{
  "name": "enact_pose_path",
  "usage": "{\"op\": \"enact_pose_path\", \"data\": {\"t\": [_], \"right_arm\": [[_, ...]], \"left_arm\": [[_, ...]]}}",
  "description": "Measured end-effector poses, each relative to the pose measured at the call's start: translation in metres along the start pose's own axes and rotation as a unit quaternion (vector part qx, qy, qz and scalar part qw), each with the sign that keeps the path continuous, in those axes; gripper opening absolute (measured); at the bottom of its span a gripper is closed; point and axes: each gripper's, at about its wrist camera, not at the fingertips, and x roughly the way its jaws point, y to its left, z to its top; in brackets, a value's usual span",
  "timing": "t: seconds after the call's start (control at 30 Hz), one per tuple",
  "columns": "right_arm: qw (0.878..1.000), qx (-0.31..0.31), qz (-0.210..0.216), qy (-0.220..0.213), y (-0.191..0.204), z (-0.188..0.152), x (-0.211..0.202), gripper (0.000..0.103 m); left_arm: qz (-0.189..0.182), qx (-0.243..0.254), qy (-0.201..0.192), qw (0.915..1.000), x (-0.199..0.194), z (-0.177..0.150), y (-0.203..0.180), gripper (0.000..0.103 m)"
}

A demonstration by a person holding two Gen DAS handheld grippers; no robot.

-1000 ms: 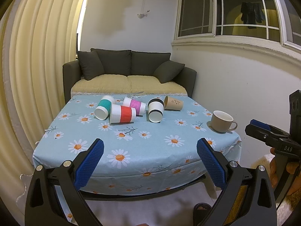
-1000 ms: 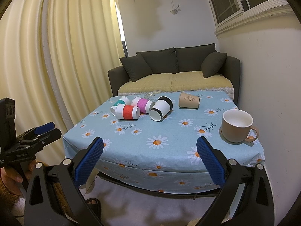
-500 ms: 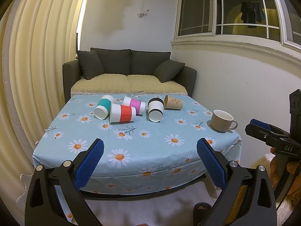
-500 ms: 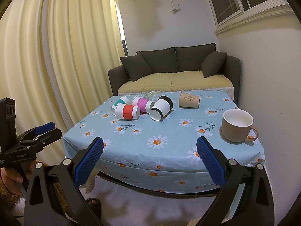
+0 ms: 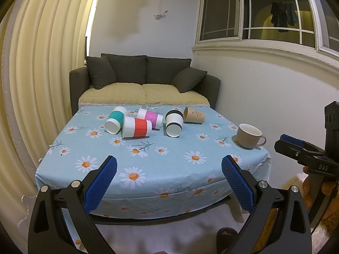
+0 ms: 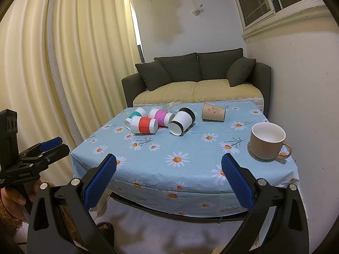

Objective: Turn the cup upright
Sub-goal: 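Move the left gripper toward the teal-banded white cup lying on its side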

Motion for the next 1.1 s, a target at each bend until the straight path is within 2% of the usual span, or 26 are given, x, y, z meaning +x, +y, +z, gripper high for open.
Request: {"op": "enact_pose_path", "data": {"t": [0.33,0.47,0.67,0.77,0.87,1.03,1.1], "right_arm": [[1.0,-0.003,0.0,0.002,0.001,0.001,0.0,0.098],[1.0,-0.005,0.01,0.019,0.005,0.003,0.009,0.098],[0.999,-0.031,0.019,0.024,0.01,0.018,0.031,0.098],[0.998,-0.042,0.03,0.027,0.013,0.032,0.05,0.098],[0.997,-0.056,0.04,0.026,0.018,0.047,0.071,0.098],[0.996,-0.066,0.059,0.03,0.023,0.072,0.115,0.098],[0.995,-0.069,0.065,0.035,0.027,0.082,0.132,0.098]], "left_arm": [[0.006,-0.001,0.007,1.0,0.003,-0.002,-0.001,0.097],[0.004,-0.012,0.013,0.9998,0.004,0.001,0.004,0.097],[-0.001,-0.021,0.052,0.9984,0.019,0.015,0.018,0.097],[0.001,-0.013,0.072,0.9973,0.033,0.029,0.026,0.097],[-0.004,-0.026,0.085,0.996,0.051,0.05,0.043,0.097],[0.011,-0.037,0.104,0.9938,0.094,0.099,0.077,0.097],[0.012,-0.039,0.125,0.9913,0.118,0.118,0.091,0.097]]}}
